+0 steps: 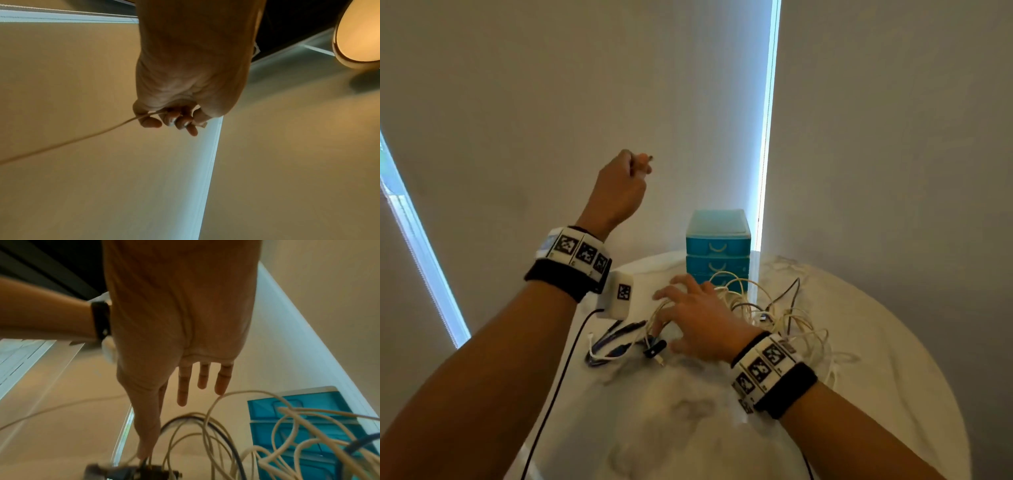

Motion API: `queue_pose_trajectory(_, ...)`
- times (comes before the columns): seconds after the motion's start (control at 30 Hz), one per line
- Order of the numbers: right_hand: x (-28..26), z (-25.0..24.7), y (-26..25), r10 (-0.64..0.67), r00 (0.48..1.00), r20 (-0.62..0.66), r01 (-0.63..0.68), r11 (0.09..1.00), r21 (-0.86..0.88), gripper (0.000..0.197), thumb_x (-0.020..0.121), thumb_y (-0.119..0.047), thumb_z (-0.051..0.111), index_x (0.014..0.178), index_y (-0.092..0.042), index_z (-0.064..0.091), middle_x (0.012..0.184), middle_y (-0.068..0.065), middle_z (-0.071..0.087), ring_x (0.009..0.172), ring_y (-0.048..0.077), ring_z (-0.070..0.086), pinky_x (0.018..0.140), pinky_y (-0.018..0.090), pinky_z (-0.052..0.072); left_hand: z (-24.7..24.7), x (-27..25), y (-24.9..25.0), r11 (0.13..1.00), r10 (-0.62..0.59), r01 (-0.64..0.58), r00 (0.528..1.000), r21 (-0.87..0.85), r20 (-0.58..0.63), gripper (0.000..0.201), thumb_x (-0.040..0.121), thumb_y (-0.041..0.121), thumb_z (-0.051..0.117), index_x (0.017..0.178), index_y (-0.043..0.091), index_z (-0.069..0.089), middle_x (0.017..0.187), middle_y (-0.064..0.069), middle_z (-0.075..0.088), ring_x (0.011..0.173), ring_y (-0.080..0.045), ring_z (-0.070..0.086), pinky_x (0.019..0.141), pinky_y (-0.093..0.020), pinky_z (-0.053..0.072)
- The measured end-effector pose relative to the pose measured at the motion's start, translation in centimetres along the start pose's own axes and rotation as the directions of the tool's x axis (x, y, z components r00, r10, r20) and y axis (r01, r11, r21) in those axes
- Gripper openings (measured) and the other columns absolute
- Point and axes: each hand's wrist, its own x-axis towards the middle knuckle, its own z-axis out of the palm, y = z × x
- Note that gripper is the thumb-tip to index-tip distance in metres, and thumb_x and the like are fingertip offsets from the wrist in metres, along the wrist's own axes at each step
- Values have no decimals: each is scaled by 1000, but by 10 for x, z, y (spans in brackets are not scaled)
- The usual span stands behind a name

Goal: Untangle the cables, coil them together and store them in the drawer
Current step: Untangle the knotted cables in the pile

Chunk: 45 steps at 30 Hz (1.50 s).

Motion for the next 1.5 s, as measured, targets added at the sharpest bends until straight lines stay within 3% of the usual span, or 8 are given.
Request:
queue_pose_trajectory(0.23, 17, 9, 34, 260, 942, -211, -196, 939, 284, 14, 94, -13, 76, 96, -27, 80, 108, -6, 66, 97, 18, 66, 90, 40, 60, 44, -31, -26, 868, -247, 205, 968, -451, -35, 43, 110, 51, 41, 101, 22, 71, 96, 5, 61, 84, -11, 52, 81, -34, 43)
queue_pose_trajectory(0.53, -47, 20, 126, 896, 264, -357, -474, 443, 761, 18, 93, -10, 75, 94, -27, 73, 106, 2, 72, 101, 25, 68, 91, 36, 52, 102, -74, -34, 676, -389, 394, 908, -623, 153, 50, 100, 71, 53, 101, 23, 68, 81, 8, 53, 72, -11, 46, 71, -32, 41)
queue_pose_trajectory(0.73, -62, 21, 130, 834, 532, -143, -236, 308, 921, 31, 90, -28, 86, 119, -36, 77, 125, -11, 76, 116, 13, 72, 91, 27, 60, 131, -93, -25, 794, -171, 382, 887, -473, 429, 36, 97, 56, 69, 113, 24, 73, 95, 14, 74, 73, 12, 66, 64, -15, 53)
queue_pose_trajectory(0.9, -77, -28, 122, 761, 584, -282, -252, 500, 829, 45, 87, -39, 88, 129, -40, 72, 128, -22, 72, 113, 1, 69, 93, 27, 58, 150, -104, -38, 939, -204, 340, 658, -45, 725, 60, 81, 74, 75, 130, 41, 63, 127, 12, 67, 107, -1, 62, 69, -23, 48)
queue_pose_trajectory(1.1, -98, -40, 104, 547, 736, 399, -645, 745, 169, 48, 66, -50, 98, 108, -43, 76, 109, -17, 70, 101, 7, 65, 90, 37, 57, 138, -115, -56, 898, -267, 429, 706, -96, 656, 50, 96, 65, 64, 134, 33, 61, 112, 2, 71, 85, -8, 59, 70, -28, 47)
queue_pose_trajectory(1.23, -90, -41, 105, 576, 815, 63, -558, 749, 358, 13, 79, -39, 93, 85, -37, 82, 85, -17, 78, 83, 0, 70, 79, 26, 56, 139, -120, -57, 878, -270, 445, 762, -173, 589, 35, 98, 60, 66, 112, 28, 73, 102, 6, 72, 83, -8, 59, 68, -26, 45)
queue_pose_trajectory(1.33, -80, -46, 109, 746, 533, -398, -351, 623, 699, 13, 90, -46, 83, 90, -34, 78, 85, -16, 77, 76, 3, 72, 71, 21, 57, 142, -121, -57, 861, -230, 405, 850, -307, 474, 38, 96, 58, 70, 95, 22, 80, 90, 7, 77, 83, -10, 68, 70, -24, 48)
queue_pose_trajectory(1.5, -76, -23, 109, 881, 259, -396, -234, 455, 859, 19, 100, -36, 75, 107, -19, 72, 96, -3, 75, 70, -3, 72, 55, 12, 49, 139, -128, -54, 911, -99, 299, 828, -284, 552, 43, 91, 66, 70, 96, 25, 83, 82, 5, 78, 66, 7, 62, 61, -10, 45)
